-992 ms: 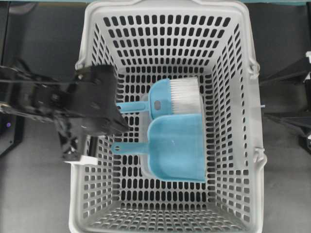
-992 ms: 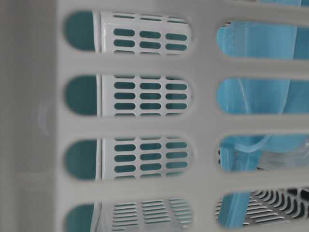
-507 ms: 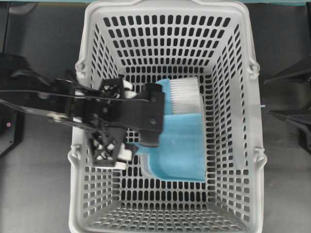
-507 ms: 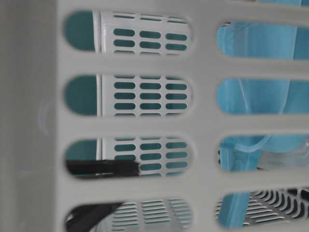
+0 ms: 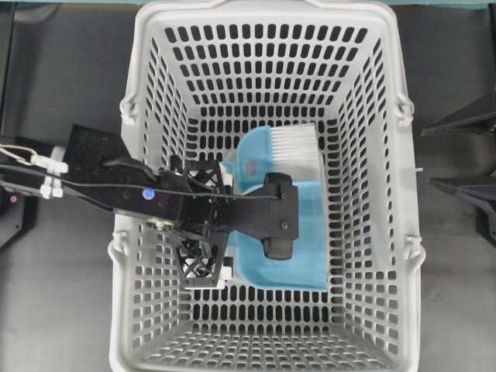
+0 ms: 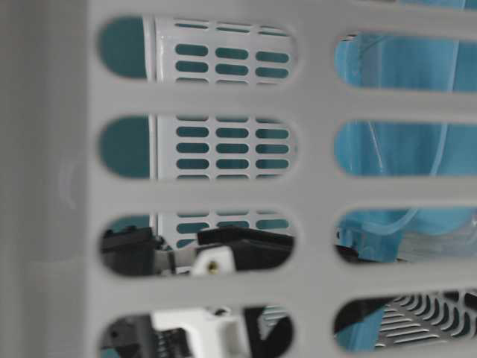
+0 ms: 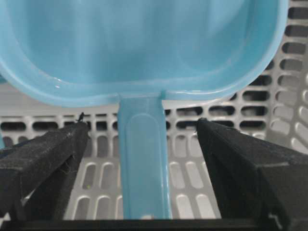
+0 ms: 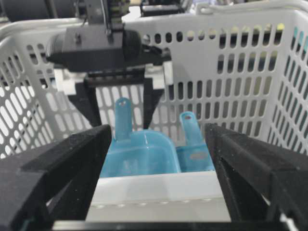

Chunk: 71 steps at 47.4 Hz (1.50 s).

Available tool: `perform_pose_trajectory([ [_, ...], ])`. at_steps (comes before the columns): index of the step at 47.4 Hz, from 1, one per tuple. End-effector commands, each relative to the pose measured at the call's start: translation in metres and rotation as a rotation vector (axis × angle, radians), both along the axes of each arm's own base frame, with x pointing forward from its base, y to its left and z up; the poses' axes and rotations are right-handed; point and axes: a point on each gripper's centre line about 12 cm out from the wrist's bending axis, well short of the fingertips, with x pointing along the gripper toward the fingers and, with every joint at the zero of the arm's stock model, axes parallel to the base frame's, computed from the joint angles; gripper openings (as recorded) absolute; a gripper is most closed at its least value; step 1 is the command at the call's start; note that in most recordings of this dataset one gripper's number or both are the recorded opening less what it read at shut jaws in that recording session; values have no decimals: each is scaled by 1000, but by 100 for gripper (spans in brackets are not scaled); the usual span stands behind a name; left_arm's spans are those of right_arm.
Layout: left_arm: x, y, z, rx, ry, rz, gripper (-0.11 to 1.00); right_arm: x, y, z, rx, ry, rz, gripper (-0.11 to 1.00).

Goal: Pick up the dustpan from the shopping basket with the left arm.
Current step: 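Lower the left gripper and close it on the dustpan's handle, then lift the grasped dustpan upward out of the basket with the left gripper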

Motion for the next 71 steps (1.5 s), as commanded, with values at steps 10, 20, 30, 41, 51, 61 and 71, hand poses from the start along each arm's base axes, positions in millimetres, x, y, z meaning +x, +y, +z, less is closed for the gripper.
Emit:
perform_pose_trajectory([
  [10, 0, 0, -5, -2, -25, -1, 87, 1, 1, 3, 5, -8, 2, 76],
  [20, 0, 1, -11, -10, -53, 7, 75, 1, 1, 1, 6, -5, 2, 75],
  [30, -3, -1, -7, -9, -64, -7, 27, 1, 1, -3, 9, 6, 2, 75],
  [41, -2, 4, 35, -25, -170, 4, 28, 1, 1, -3, 12, 8, 6, 75],
  [51, -9, 14, 87, -40, -299, 22, 28, 1, 1, -4, 12, 12, 6, 75],
  [61, -26, 25, 130, -35, -418, 11, 28, 1, 1, -4, 12, 12, 6, 75],
  [71, -36, 31, 153, -27, -548, -11, 28, 0, 1, -5, 17, 15, 6, 75],
])
